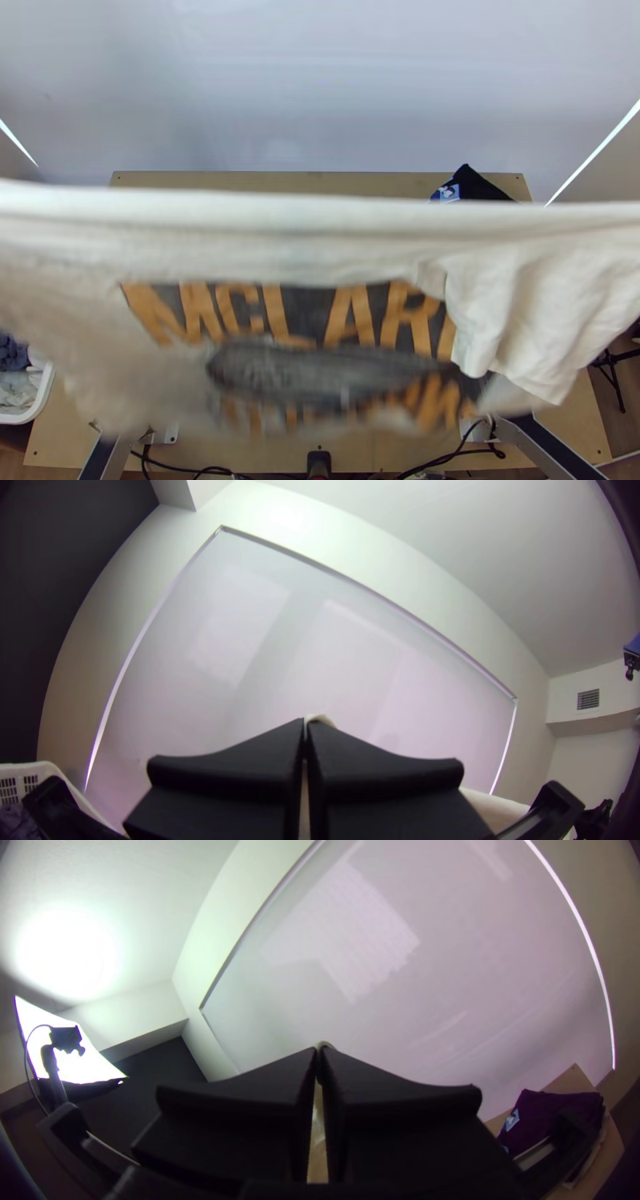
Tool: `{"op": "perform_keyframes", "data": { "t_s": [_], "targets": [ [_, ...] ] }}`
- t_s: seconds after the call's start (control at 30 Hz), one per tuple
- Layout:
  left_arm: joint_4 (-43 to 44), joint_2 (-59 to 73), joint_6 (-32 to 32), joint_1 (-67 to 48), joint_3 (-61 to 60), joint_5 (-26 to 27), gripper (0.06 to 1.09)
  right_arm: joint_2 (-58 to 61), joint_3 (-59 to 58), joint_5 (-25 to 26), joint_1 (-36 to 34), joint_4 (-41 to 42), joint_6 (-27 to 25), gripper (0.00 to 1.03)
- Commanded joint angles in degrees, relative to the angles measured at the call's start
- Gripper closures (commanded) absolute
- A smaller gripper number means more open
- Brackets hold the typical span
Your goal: Fold the t-shirt
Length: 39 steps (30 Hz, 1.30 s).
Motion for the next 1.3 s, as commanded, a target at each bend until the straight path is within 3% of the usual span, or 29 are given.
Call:
{"op": "perform_keyframes", "data": {
  "t_s": [0.0, 0.1, 0.23, 0.43, 0.63, 0.83, 1.03, 1.27],
  "targets": [
    [-5.7, -7.1, 0.4, -1.6, -15.7, 3.1, 1.05, -5.8, -16.8, 0.1, -0.5, -2.1, -0.1, 1.0],
    [-7.5, -12.1, 1.1, -2.2, -31.7, 5.5, 1.05, -12.0, -36.2, 0.1, -0.8, 0.8, -0.4, 1.0],
    [-7.0, -20.0, 6.9, -3.8, -53.2, 5.9, 1.05, -18.9, -59.8, 0.1, -0.8, 5.3, 0.1, 1.0],
    [-2.1, -20.9, 10.1, -4.1, -68.7, 5.9, 1.05, -23.0, -78.6, 0.6, -0.9, 10.9, -0.1, 1.0],
    [10.5, -10.4, 11.1, -3.8, -72.4, 5.8, 1.05, -18.1, -83.6, 1.7, -0.9, 18.6, -1.8, 1.0],
    [23.8, 8.1, 11.1, -2.9, -69.6, 5.2, 1.05, -3.7, -83.6, 2.9, 1.0, 32.7, -1.5, 1.0],
    [25.9, 30.0, 11.0, -3.1, -58.3, 3.4, 1.05, 17.2, -76.6, 4.0, 2.3, 42.4, -1.4, 1.0],
    [29.7, 49.6, 12.4, -2.5, -46.8, 1.6, 1.05, 35.5, -64.0, 4.1, 2.0, 44.0, -2.0, 1.0]
  ]
}}
